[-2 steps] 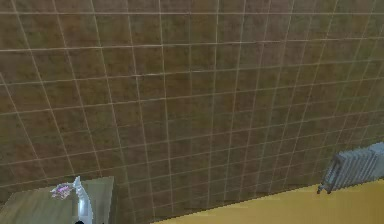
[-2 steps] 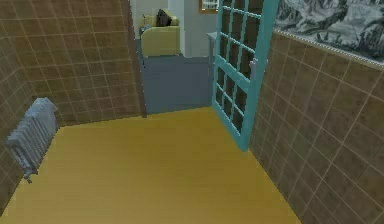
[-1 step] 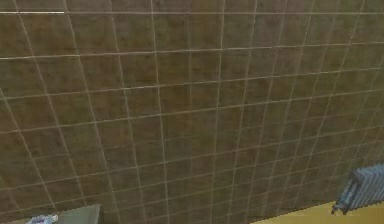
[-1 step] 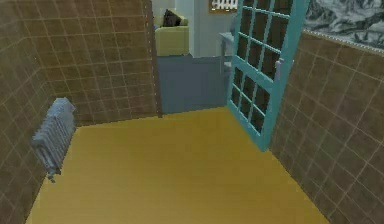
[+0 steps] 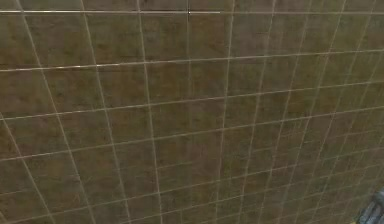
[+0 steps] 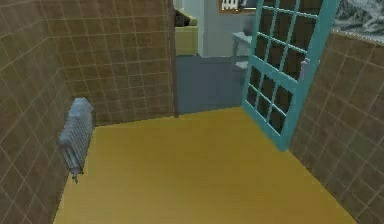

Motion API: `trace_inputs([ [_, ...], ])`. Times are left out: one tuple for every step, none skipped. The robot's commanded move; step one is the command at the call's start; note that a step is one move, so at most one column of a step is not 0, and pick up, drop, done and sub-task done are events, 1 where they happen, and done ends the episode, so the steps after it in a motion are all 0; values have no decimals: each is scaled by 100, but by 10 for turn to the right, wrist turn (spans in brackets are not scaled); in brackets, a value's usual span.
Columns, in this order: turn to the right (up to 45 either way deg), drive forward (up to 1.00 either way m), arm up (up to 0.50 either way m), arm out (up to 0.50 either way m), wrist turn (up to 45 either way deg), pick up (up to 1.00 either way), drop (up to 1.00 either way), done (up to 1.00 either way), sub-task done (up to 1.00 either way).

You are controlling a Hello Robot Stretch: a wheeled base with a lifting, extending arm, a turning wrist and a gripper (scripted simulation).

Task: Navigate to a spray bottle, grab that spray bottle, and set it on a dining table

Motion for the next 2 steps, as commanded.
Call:
trace_inputs([
  [450, 0, 0, 0, 0, 0, 0, 0, 0],
  [450, 0, 0, 0, 0, 0, 0, 0, 0],
])
